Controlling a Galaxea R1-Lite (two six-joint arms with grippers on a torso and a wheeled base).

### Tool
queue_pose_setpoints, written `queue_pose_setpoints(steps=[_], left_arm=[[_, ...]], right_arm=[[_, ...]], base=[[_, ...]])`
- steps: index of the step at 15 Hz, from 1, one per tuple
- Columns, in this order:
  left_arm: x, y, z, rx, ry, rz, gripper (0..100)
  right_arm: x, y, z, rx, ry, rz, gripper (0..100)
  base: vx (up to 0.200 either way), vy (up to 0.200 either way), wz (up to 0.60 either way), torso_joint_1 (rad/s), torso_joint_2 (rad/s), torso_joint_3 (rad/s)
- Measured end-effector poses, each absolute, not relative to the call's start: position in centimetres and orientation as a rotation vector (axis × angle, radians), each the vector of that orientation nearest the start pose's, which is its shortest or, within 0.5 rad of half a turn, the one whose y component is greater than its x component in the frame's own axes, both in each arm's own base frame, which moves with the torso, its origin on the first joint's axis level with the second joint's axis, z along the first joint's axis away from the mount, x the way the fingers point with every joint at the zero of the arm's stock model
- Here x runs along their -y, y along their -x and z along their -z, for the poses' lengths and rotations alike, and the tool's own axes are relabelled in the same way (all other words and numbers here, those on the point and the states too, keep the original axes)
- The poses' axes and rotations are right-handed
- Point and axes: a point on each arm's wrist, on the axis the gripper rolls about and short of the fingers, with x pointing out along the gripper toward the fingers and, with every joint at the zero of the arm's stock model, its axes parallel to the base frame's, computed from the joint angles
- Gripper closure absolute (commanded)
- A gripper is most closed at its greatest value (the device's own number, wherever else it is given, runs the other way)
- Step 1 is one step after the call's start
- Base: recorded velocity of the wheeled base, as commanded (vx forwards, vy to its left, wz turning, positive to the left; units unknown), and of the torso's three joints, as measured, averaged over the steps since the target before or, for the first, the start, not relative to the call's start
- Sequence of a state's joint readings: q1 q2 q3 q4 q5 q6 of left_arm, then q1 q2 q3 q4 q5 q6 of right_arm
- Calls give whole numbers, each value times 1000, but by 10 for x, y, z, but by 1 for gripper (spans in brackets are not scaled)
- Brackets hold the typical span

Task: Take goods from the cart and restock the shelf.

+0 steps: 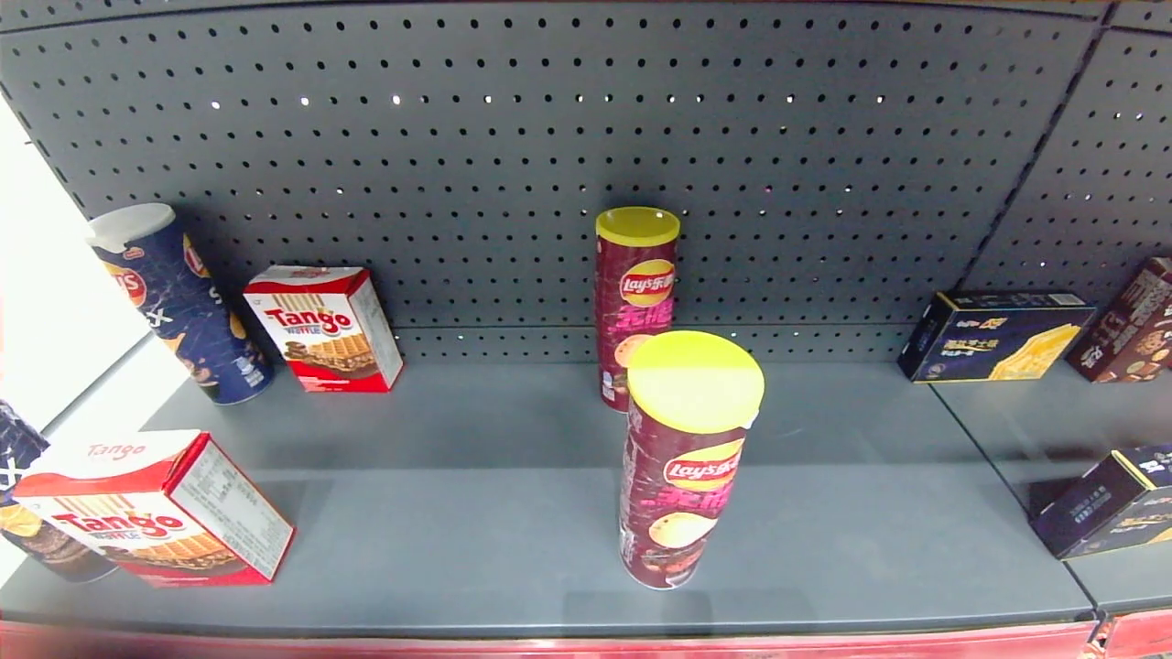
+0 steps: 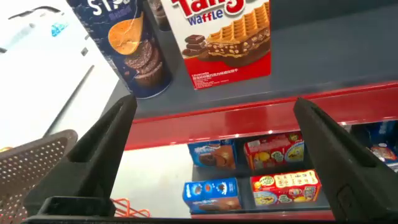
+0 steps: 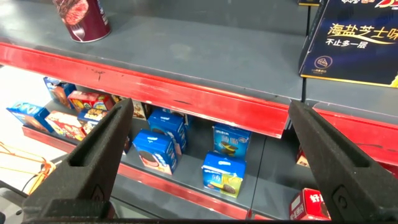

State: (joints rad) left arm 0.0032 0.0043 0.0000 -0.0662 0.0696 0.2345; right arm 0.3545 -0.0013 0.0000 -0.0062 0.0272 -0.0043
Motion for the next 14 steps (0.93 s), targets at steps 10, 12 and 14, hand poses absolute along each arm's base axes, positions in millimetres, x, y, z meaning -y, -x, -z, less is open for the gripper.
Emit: queue_pose_setpoints(steps=[10,12,14], left_arm=[[4,23,-74,5,-141,169,0],[4,24,-74,-1,-102,172,0],[4,24,-74,-2,-90,165,0]], right_arm=[[7,22,-76,8,3,-381,0],[7,22,-76,8,3,-382,0],[7,22,-76,8,3,-383,0]], base=[[0,0,0,0,0,0],[0,0,0,0,0,0],[0,0,0,0,0,0]])
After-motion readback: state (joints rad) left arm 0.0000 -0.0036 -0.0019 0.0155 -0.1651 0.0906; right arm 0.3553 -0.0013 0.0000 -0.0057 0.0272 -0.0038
